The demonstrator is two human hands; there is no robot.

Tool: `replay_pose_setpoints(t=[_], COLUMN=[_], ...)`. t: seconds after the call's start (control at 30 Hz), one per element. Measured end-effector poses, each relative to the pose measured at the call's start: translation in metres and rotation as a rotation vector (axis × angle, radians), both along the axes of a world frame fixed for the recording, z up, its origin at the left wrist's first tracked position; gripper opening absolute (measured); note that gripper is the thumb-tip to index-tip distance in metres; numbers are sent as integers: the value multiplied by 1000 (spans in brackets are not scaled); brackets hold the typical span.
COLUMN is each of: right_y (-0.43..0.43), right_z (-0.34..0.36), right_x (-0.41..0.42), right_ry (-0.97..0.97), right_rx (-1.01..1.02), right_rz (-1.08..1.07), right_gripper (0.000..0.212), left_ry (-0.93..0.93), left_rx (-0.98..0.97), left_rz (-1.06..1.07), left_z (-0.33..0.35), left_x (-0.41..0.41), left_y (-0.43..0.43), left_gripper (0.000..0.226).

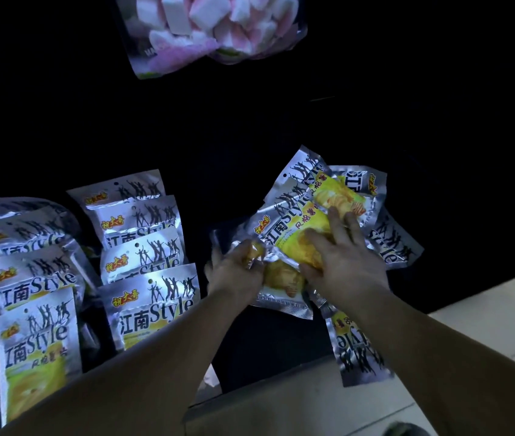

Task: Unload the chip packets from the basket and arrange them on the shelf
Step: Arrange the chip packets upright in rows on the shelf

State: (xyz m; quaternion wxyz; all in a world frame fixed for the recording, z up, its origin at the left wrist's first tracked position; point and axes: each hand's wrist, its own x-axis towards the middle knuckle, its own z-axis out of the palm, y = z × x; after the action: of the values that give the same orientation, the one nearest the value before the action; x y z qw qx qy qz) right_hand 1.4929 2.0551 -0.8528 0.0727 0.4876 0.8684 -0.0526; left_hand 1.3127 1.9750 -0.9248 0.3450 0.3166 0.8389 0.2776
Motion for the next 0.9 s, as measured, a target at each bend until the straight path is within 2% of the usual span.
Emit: replay_pose_setpoints(t=[0.1,0.17,0.27,0.33,0.37,0.47,0.5,0.67,0.77,0.9], right_y=[-2,-5,-2,2,3,5,4,6,7,7], right_z=[-2,-1,2,5,3,-2,-2,-7,-4,4], right_x=[0,-3,-7,-8,-8,-13,-15,-26,-30,-33], right_ry=[25,-7,-84,-97,-78,17,35,3,7,79], right_rx=[65,110,31,-15,-12,-5,-9,-27,-55,-162], right_rz=[50,157,268,243,222,127,97,24,7,-11], right_gripper=[59,61,98,106,100,62,58,65,70,71], left_ry=[-82,-135,-205,-217,-202,-157,-156,-66,-23,26], left_rx=[-28,11,105,164,186,244,254,333,414,467], left_rz=[49,106,178,196,217,268,276,273,247,198], left_z=[-8,-15,-13,-14,-14,-9,-8,13,43,77], left_x=[3,4,4,3,1,-5,-6,-11,-19,-32], left_y=[3,7,13,14,14,13,12,11,10,-4], left_gripper=[59,58,48,52,51,40,39,45,32,36])
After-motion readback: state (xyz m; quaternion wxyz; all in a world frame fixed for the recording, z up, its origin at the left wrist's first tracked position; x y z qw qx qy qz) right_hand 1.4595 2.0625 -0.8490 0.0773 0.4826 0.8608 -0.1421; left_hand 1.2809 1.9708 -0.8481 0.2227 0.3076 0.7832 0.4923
